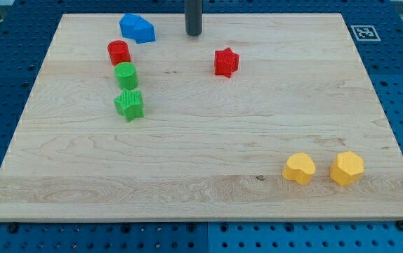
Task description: Move your arm to the left of cube
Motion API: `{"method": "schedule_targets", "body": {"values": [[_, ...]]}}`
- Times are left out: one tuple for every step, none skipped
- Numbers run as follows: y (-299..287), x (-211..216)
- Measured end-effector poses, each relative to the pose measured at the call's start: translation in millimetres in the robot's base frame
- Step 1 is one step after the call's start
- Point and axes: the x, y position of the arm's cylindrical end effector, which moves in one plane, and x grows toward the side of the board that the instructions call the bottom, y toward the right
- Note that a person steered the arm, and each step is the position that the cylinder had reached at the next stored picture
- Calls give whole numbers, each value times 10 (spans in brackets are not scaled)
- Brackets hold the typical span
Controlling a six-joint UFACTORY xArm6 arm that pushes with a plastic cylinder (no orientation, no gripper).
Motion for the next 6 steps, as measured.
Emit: {"method": "schedule_targets", "body": {"values": [[-46, -259], [-140, -265], [-486, -259], [-1085, -256], [-1610, -260], [-1896, -219]]}}
